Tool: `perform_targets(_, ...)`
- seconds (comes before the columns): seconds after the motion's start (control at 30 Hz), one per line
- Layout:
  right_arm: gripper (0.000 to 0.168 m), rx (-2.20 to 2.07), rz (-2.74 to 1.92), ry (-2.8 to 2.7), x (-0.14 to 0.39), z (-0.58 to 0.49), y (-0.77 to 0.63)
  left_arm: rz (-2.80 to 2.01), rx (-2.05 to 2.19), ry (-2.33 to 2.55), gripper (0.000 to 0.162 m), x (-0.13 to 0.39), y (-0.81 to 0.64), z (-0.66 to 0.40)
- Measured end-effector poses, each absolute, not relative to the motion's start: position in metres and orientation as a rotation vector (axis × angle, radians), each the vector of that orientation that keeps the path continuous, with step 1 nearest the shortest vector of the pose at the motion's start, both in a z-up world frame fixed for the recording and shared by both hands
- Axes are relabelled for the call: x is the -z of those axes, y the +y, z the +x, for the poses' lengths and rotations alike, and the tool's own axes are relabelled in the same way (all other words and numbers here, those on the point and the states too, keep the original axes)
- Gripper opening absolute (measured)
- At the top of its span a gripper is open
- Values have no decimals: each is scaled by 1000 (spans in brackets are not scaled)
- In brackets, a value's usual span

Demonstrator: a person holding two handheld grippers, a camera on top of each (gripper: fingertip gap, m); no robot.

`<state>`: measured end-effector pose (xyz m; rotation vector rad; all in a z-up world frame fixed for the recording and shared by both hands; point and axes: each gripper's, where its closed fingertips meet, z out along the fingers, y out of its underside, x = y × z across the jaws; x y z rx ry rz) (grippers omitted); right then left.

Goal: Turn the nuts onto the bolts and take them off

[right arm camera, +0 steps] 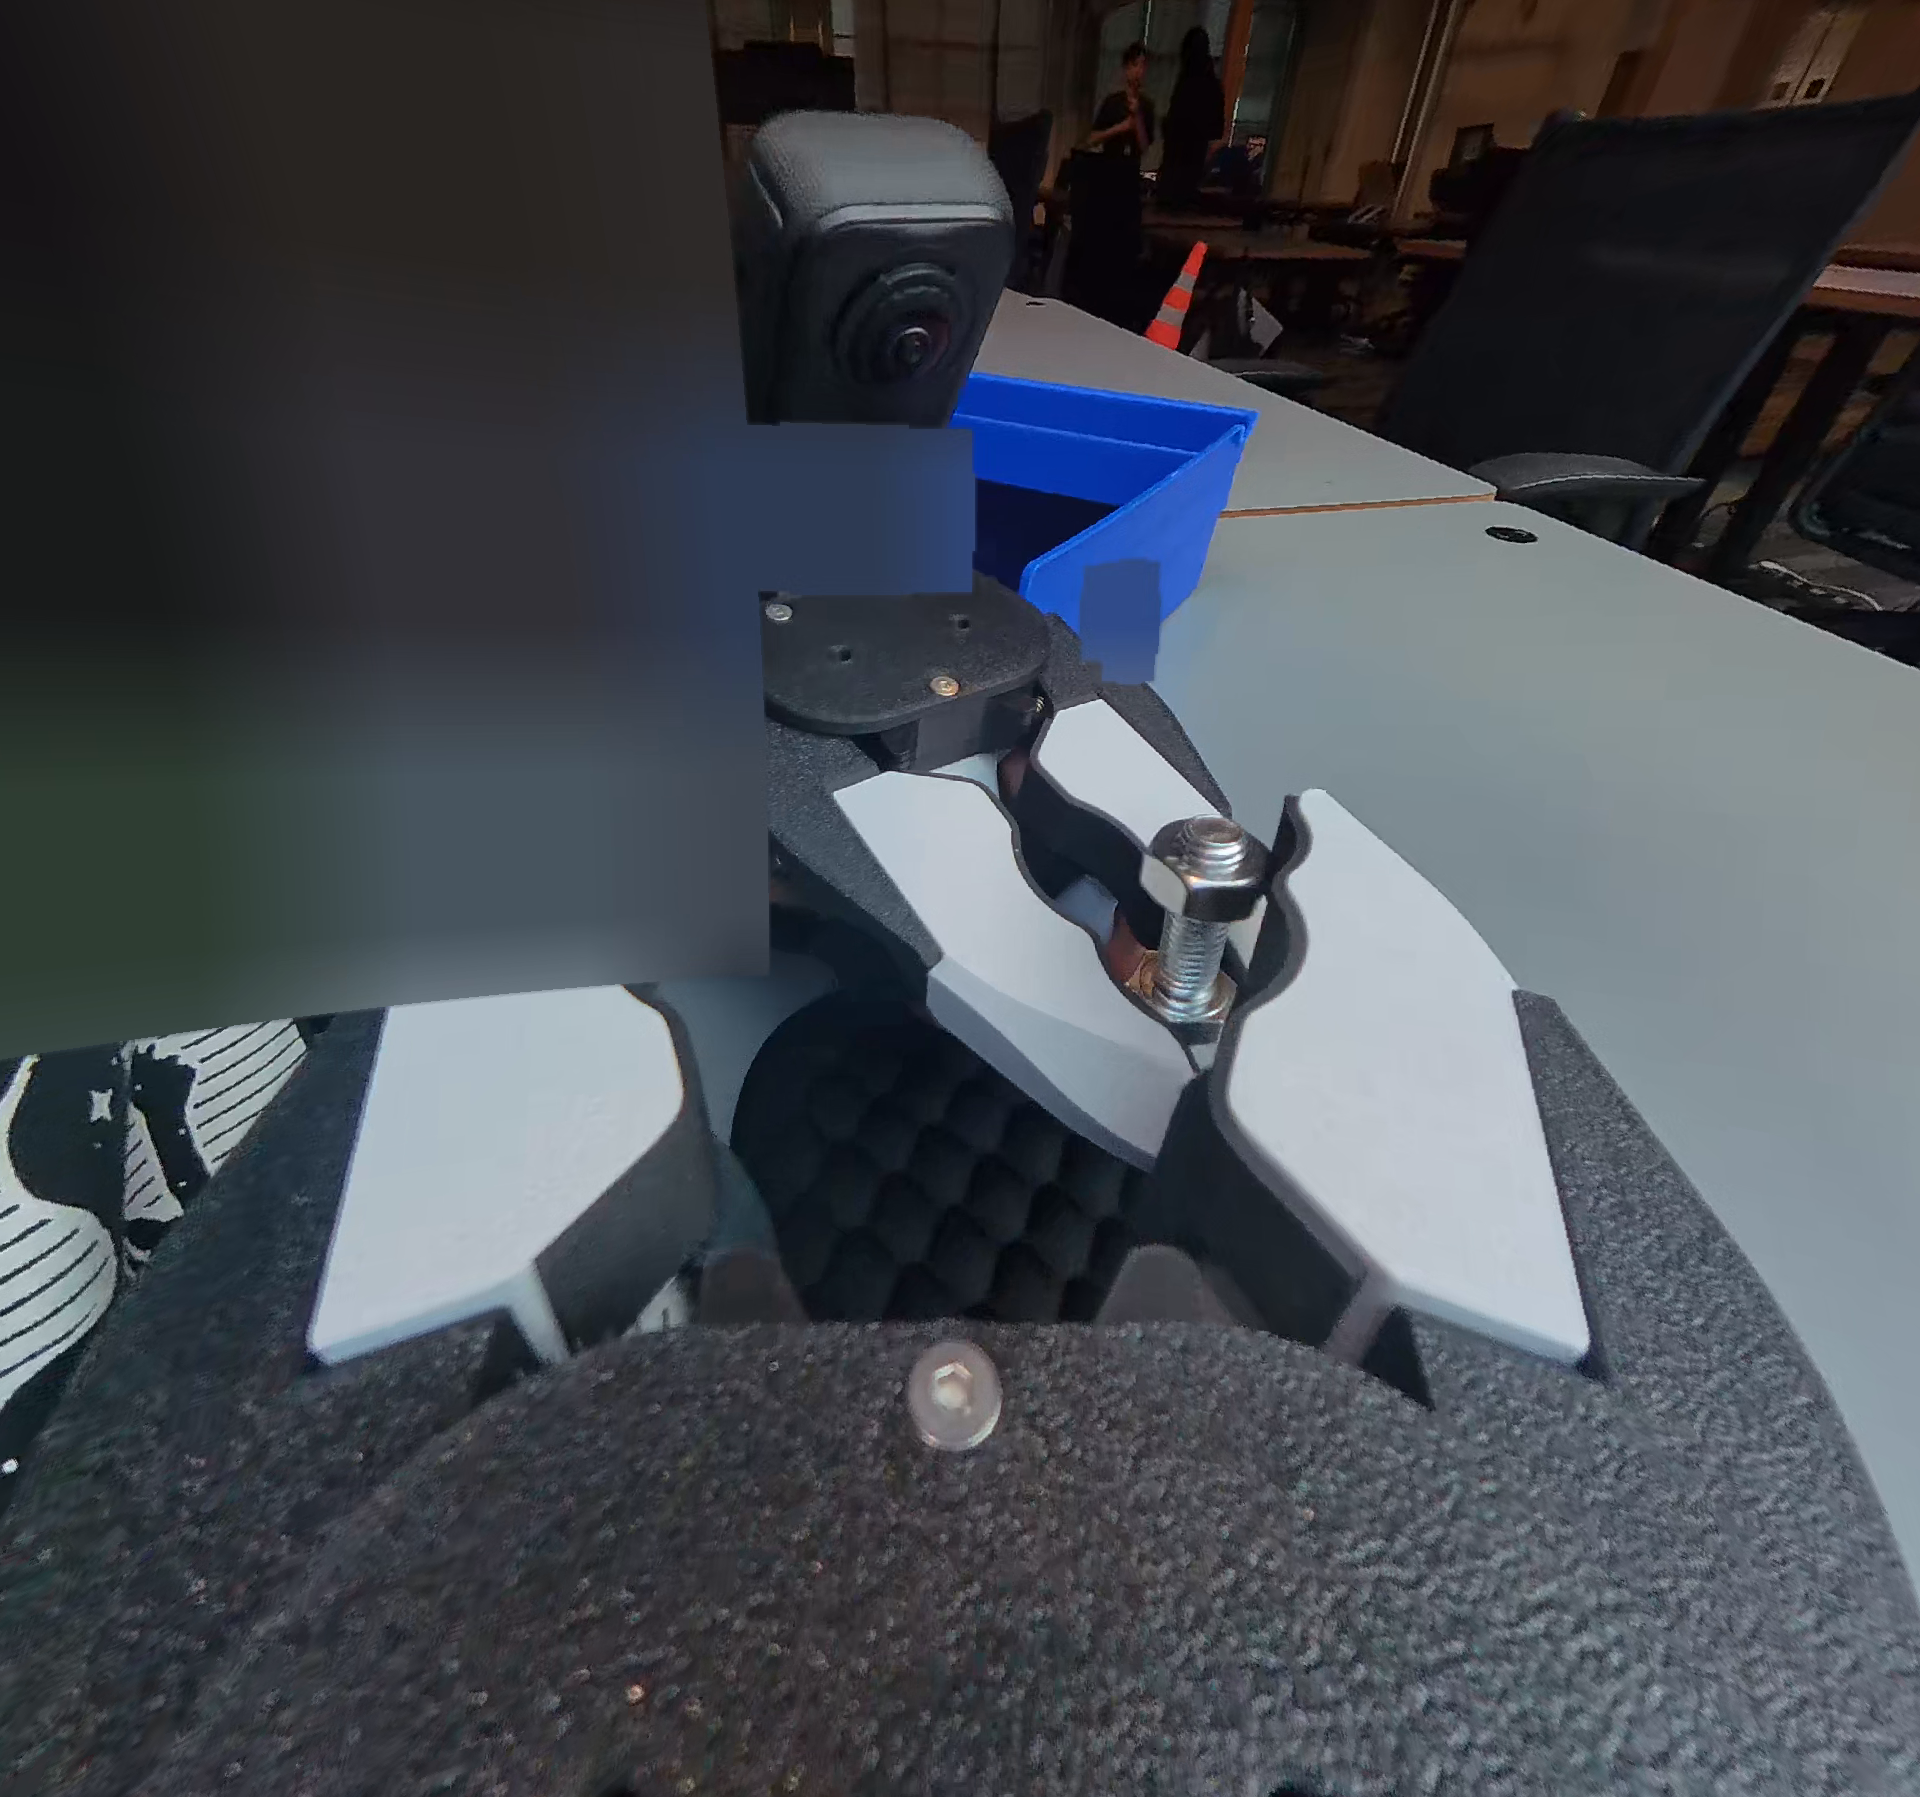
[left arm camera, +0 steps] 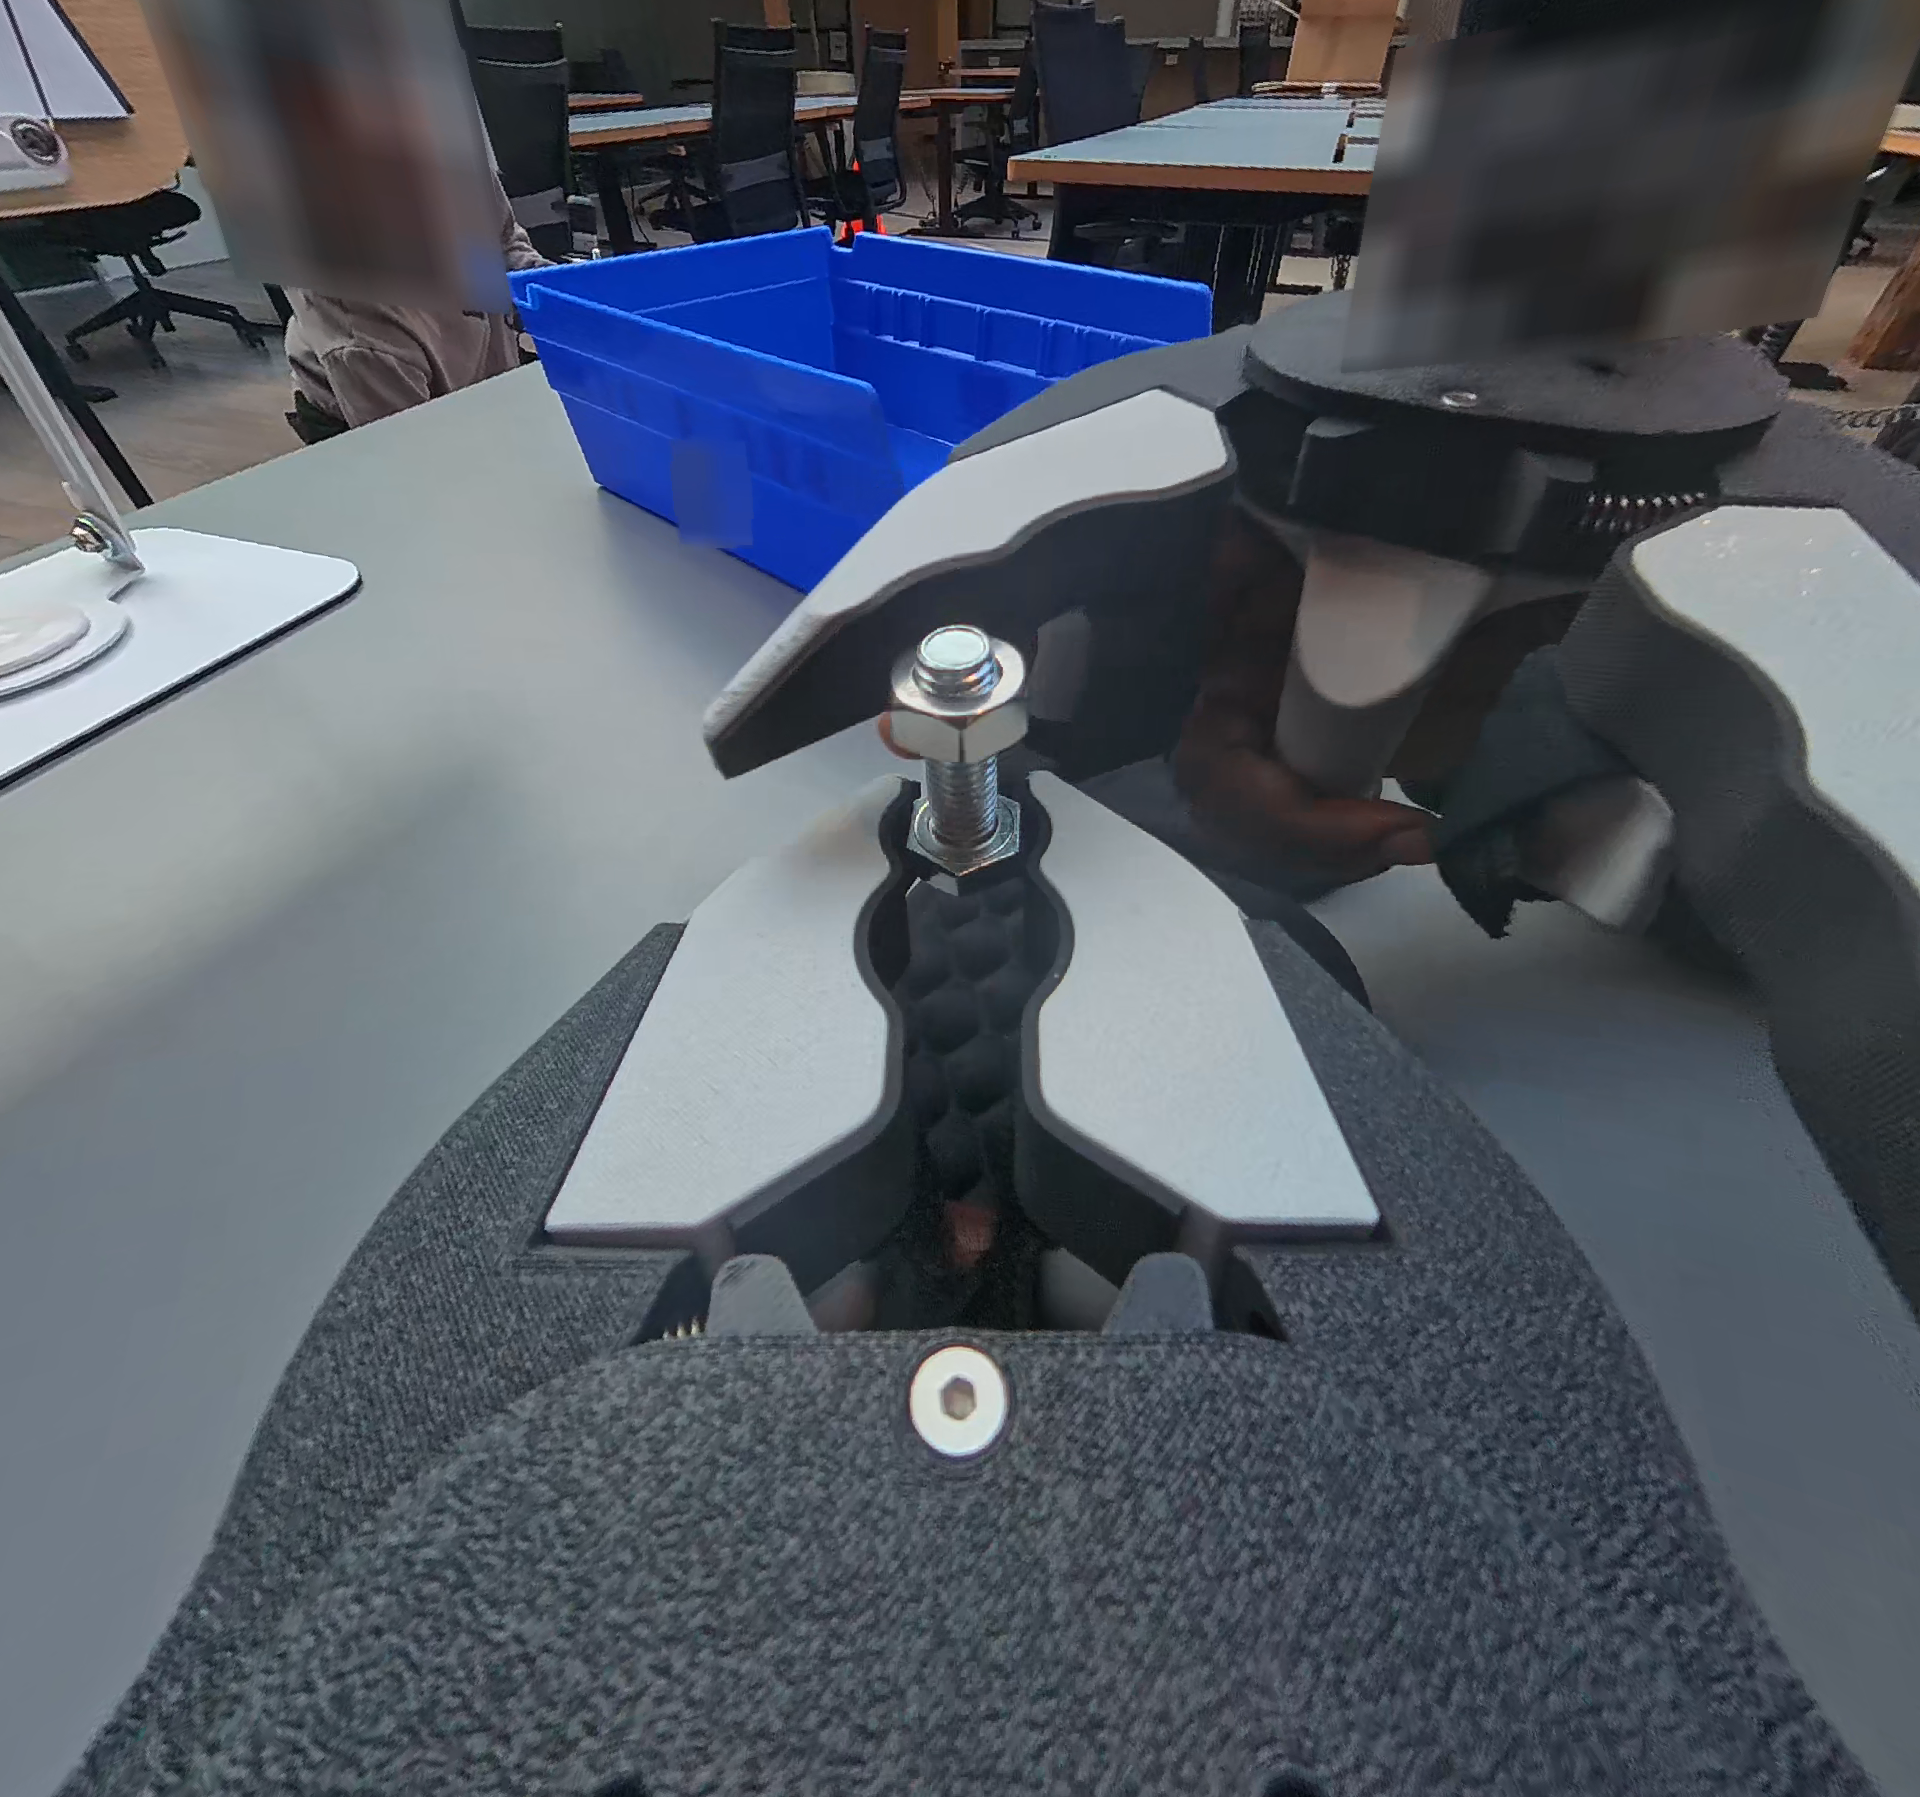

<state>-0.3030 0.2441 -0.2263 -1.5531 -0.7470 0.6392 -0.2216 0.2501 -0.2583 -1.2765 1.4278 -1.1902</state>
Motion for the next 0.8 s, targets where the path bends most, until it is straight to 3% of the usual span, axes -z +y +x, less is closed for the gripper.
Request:
perform_targets(0.3, 111, -593, -1568, -695, 226, -292, 220, -1280, 1187, 1421, 18, 258, 251, -221)
perform_targets(0.47, 92, -587, -1559, -734, 225, -293, 207, -1281, 1190, 1418, 17, 258, 251, -222)
perform_targets(0.8, 108, -600, -1533, -703, 221, -292, 247, -1271, 1192, 1430, 17, 258, 249, -222)
